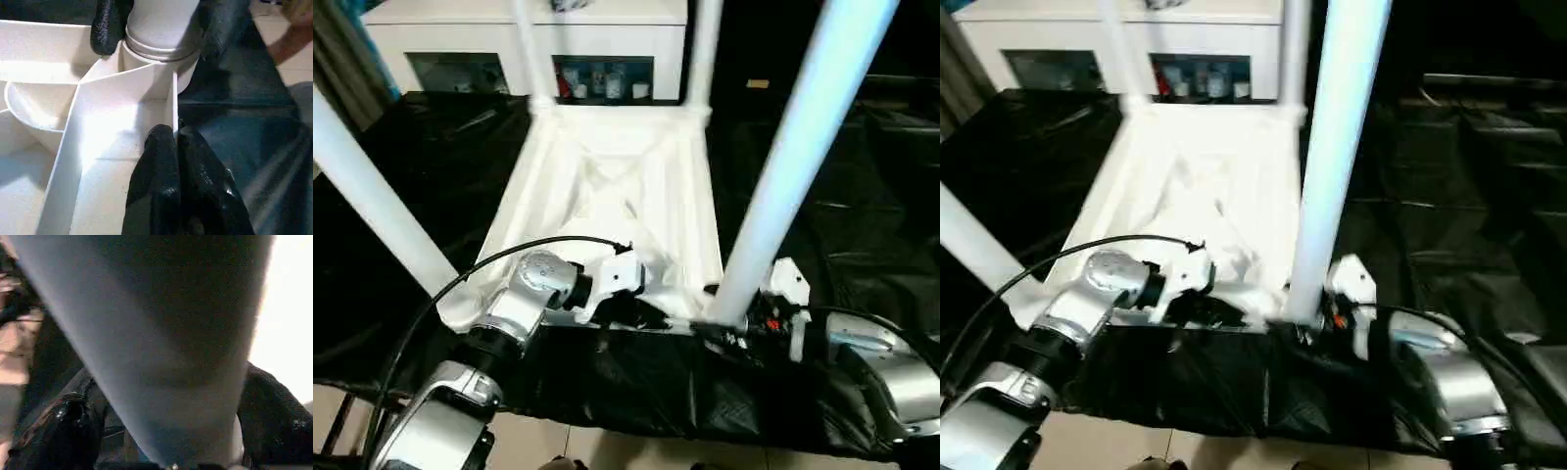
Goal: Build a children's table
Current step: Rotate leg to tighten
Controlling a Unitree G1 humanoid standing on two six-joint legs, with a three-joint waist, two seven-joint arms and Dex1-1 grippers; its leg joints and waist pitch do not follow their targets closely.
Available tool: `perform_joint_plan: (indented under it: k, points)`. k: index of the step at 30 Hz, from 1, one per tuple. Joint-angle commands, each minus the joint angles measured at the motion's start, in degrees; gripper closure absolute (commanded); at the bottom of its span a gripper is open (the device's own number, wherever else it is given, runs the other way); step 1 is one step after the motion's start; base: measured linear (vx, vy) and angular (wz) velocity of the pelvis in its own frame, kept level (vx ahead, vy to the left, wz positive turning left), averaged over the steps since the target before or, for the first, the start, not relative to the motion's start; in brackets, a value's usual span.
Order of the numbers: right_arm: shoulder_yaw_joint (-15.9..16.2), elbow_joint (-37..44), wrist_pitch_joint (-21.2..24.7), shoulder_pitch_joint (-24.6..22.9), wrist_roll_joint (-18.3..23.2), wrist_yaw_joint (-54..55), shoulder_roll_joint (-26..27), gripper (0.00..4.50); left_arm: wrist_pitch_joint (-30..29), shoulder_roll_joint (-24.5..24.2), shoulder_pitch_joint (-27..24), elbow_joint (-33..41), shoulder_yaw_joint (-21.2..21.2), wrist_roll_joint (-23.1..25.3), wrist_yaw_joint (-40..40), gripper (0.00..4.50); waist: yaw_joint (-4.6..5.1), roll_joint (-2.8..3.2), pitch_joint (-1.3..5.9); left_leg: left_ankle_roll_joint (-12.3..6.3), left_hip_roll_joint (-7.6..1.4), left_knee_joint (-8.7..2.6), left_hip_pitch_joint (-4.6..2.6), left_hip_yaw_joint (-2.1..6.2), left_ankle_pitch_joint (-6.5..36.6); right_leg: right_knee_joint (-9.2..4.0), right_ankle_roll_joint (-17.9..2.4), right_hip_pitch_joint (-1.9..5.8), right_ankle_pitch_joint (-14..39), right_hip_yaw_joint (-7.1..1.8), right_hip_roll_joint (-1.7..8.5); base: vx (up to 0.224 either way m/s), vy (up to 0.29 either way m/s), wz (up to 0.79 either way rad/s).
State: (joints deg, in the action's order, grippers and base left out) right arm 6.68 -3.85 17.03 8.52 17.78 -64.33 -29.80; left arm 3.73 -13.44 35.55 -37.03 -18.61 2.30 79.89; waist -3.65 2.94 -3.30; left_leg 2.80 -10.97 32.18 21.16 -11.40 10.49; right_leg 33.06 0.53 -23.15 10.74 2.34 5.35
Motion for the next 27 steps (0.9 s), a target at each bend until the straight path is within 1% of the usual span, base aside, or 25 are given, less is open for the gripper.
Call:
perform_joint_plan:
  k: [1, 4, 5, 6, 7, 11, 16, 17, 19, 23, 24, 25, 26, 27]
  points:
    - [2.7, 1.4, 1.5, -0.9, 1.2, -3.1, 0.0, 1.18, 0.6, 0.7, 1.2, -0.4, -1.0, -0.8, 0.9, 4.5, 0.09, -1.15, 2.59, -6.5, -2.42, -3.16, -0.55, 0.47, 10.5, -3.26, -15.8, 2.66, 6.1, -1.76, 2.57, 0.0, 0.0, 0.0]
    - [3.0, 1.6, 2.6, -0.4, 2.3, -5.1, -0.8, 1.49, 0.6, 0.5, 1.4, -0.7, -1.2, -1.3, 2.3, 4.5, 0.02, -1.23, 2.65, -6.62, -2.36, -3.09, -0.44, 0.52, 9.6, -3.11, -15.8, 2.72, 5.5, -1.7, 2.56, 0.0, 0.0, 0.0]
    - [3.2, 1.8, 3.3, -0.2, 2.7, -5.9, -1.3, 1.49, 0.7, 0.4, 1.5, -0.8, -1.2, -1.5, 2.9, 4.5, 0.01, -1.24, 2.64, -6.68, -2.38, -3.09, -0.46, 0.52, 9.4, -3.13, -15.8, 2.71, 5.4, -1.69, 2.57, 0.0, 0.0, 0.0]
    - [3.2, 1.8, 3.3, -0.2, 2.8, -6.0, -1.3, 1.59, 0.7, 0.4, 1.5, -0.8, -1.2, -1.5, 2.9, 4.5, 0.0, -1.24, 2.66, -6.64, -2.34, -3.06, -0.46, 0.52, 9.3, -3.13, -15.8, 2.74, 5.5, -1.68, 2.57, 0.0, 0.0, 0.0]
    - [3.4, 1.9, 3.8, -0.1, 2.9, -6.5, -1.6, 1.75, 0.8, 0.3, 1.5, -0.9, -1.2, -1.5, 3.3, 4.5, 0.0, -1.29, 2.51, -6.66, -2.33, -3.1, -0.41, 0.52, 9.5, -3.2, -15.8, 2.7, 5.8, -1.68, 2.56, 0.0, 0.0, 0.0]
    - [4.3, 2.5, 5.2, 0.0, 3.3, -8.1, -2.6, 1.82, 1.1, 0.0, 1.8, -1.3, -1.2, -1.7, 4.1, 4.5, -0.03, -1.32, 2.55, -6.44, -2.33, -3.08, -0.44, 0.55, 9.6, -3.19, -15.6, 2.72, 6.4, -1.68, 2.58, 0.0, 0.0, 0.0]
    - [4.3, 2.6, 5.4, -0.1, 3.3, -7.9, -2.4, 1.85, 1.1, -0.1, 1.8, -1.7, -1.1, -1.7, 4.1, 4.5, -0.23, -1.3, 2.6, -6.58, -2.33, -3.02, -0.43, 0.56, 9.1, -3.11, -15.6, 2.73, 5.9, -1.66, 2.58, 0.0, 0.0, 0.0]
    - [4.0, 2.8, 5.6, -0.3, 3.3, -7.3, -2.1, 1.85, 1.1, -0.1, 1.7, -1.8, -1.1, -1.6, 3.8, 4.5, -0.28, -1.22, 2.59, -6.55, -2.31, -3.01, -0.41, 0.57, 9.1, -3.11, -15.6, 2.75, 6.0, -1.66, 2.62, 0.0, 0.0, 0.0]
    - [4.0, 2.8, 5.6, -0.3, 3.3, -7.1, -2.0, 1.85, 1.1, 0.0, 1.7, -1.8, -1.0, -1.6, 3.6, 4.5, -0.27, -1.26, 2.55, -6.4, -2.33, -3.07, -0.47, 0.56, 9.6, -3.22, -15.5, 2.7, 6.8, -1.64, 2.58, 0.0, 0.0, 0.0]
    - [2.8, 1.7, 4.2, -0.4, 2.2, -2.5, 0.4, 1.85, 0.4, 0.7, 1.8, -2.3, -0.3, -0.8, 0.1, 4.5, -0.25, -1.24, 2.54, -6.01, -2.34, -3.11, -0.44, 0.58, 9.8, -3.21, -15.3, 2.65, 7.1, -1.65, 2.57, 0.0, 0.0, 0.0]
    - [1.8, 0.6, 3.3, -0.2, 1.3, 1.7, 2.6, 1.85, 0.2, 1.6, 2.0, -2.7, 0.4, -0.6, -3.0, 4.5, -0.23, -1.04, 2.47, -5.54, -2.32, -3.2, -0.43, 0.64, 10.3, -3.29, -15.2, 2.62, 8.0, -1.63, 2.62, 0.0, 0.0, 0.0]
    - [1.1, -0.4, 2.2, -0.2, 0.2, 5.8, 4.8, 1.85, -0.4, 2.7, 1.9, -2.8, 1.1, -0.4, -6.2, 4.5, -0.02, -1.14, 2.39, -5.21, -2.27, -3.25, -0.3, 0.57, 10.8, -3.44, -15.0, 2.5, 8.7, -1.67, 2.61, 0.0, 0.0, 0.0]
    - [0.7, -1.0, 1.5, -0.2, -0.5, 8.3, 6.2, 1.86, -0.9, 3.4, 1.9, -2.7, 1.5, -0.2, -8.2, 4.5, 0.33, -1.25, 2.32, -4.04, -2.07, -3.39, -0.36, 0.71, 12.3, -3.72, -14.3, 2.45, 11.7, -1.59, 2.77, 0.0, 0.0, 0.0]
    - [0.7, -1.0, 1.5, -0.2, -0.5, 8.3, 6.2, 1.89, -0.9, 3.4, 1.9, -2.7, 1.5, -0.2, -8.2, 4.5, 0.48, -1.36, 2.34, -3.63, -2.04, -3.48, -0.4, 0.82, 12.7, -3.89, -13.8, 2.51, 13.1, -1.57, 2.77, 0.0, 0.0, 0.0]
